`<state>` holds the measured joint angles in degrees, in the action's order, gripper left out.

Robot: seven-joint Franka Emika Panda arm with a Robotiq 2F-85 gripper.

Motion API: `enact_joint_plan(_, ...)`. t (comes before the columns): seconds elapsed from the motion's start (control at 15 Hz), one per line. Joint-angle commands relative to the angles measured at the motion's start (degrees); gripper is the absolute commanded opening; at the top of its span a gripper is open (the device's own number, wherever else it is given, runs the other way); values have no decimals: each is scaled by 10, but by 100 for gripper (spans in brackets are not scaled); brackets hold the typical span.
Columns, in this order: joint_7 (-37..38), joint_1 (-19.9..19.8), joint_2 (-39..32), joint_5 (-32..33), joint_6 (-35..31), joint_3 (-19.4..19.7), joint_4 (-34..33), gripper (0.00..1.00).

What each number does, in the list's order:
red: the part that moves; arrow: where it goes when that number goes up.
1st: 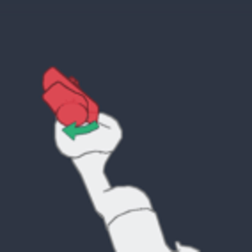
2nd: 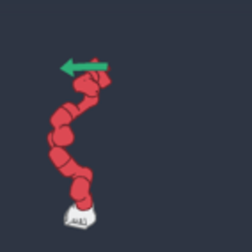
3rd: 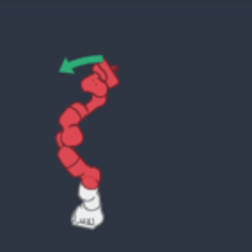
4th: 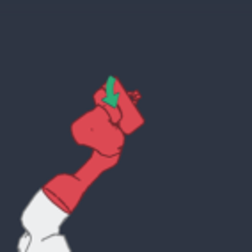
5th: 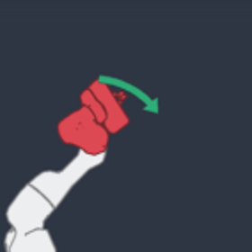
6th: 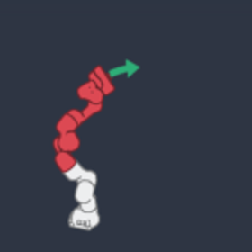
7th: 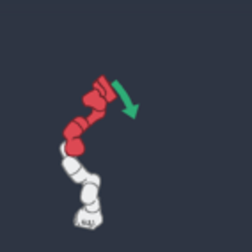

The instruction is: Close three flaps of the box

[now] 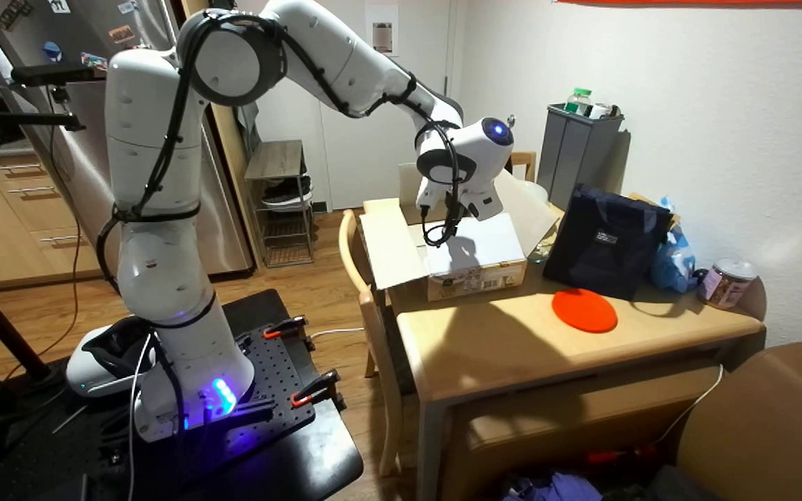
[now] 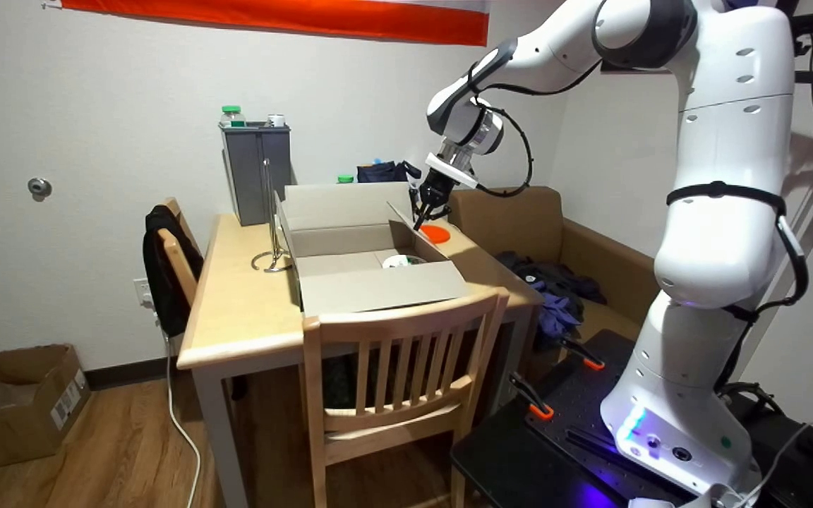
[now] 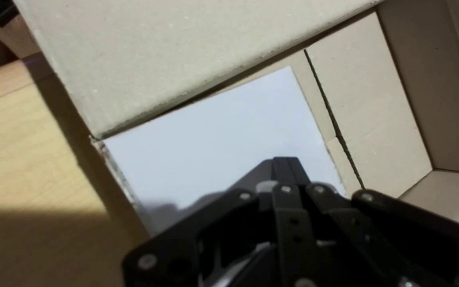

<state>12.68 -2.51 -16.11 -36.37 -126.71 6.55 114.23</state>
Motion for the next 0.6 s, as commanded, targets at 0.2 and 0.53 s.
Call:
enact_joint_plan(0.2,31,14,10,58,-18,-29,10,0)
enact_joint_plan(0.53,77,46,-2,160,-38,-42,20,0)
